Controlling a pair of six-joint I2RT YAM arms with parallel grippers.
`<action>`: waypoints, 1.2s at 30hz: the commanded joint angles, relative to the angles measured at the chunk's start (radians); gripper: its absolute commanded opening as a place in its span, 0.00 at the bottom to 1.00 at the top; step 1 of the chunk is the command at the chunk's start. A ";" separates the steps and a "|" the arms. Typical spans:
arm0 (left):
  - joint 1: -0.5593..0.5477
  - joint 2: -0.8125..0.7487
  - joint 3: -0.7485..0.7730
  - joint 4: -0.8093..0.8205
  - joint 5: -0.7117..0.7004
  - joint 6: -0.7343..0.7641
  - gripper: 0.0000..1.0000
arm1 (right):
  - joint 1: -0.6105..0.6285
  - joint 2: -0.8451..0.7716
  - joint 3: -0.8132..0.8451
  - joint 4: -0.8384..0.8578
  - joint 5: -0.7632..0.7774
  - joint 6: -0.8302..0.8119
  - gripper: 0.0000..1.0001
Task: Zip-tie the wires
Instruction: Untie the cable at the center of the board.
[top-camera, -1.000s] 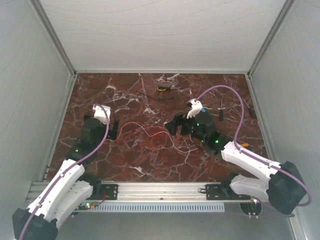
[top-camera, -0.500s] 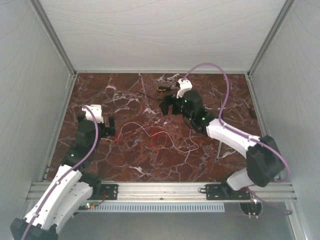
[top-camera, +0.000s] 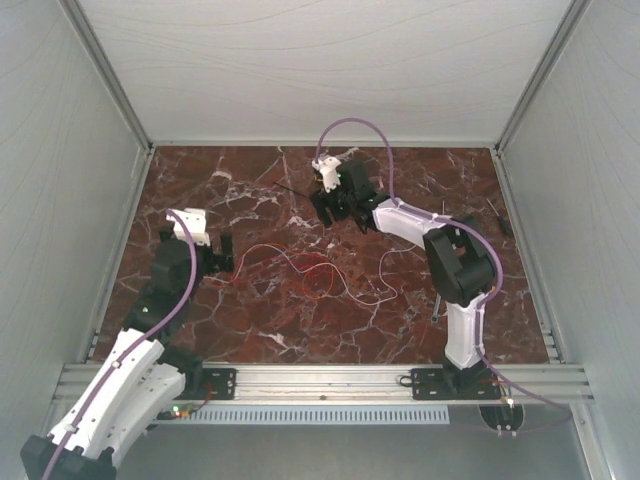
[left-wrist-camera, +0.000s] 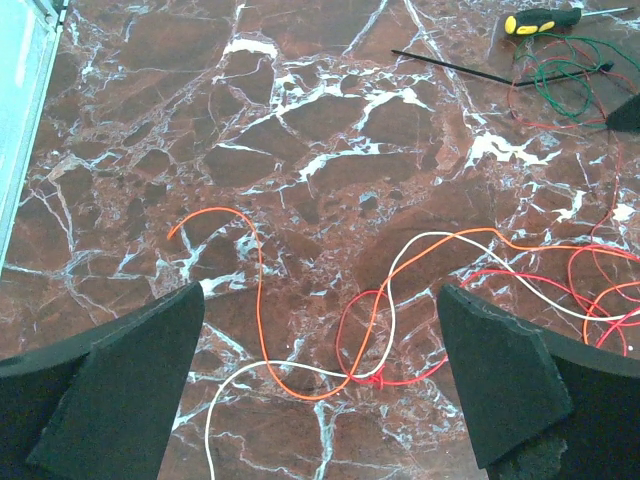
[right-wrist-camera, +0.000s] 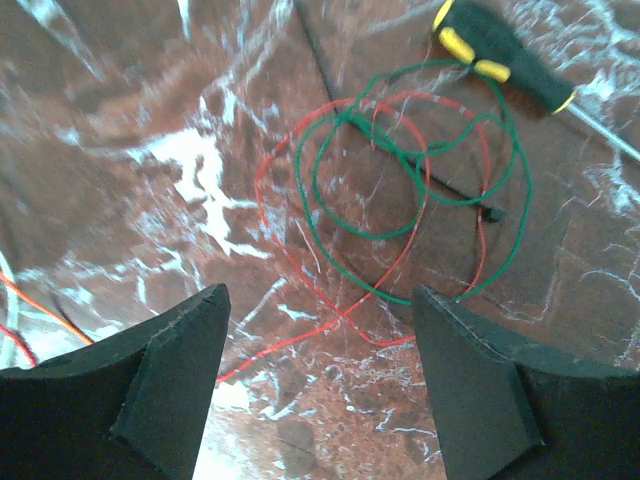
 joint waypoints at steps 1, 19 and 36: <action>0.002 -0.005 0.007 0.064 0.027 -0.011 1.00 | 0.003 0.046 0.026 -0.056 0.006 -0.201 0.70; 0.002 0.003 0.002 0.065 0.042 -0.009 1.00 | 0.005 0.127 0.011 0.049 0.008 -0.358 0.32; 0.002 -0.002 -0.005 0.069 0.051 -0.004 1.00 | 0.018 -0.067 0.036 0.110 0.039 -0.434 0.00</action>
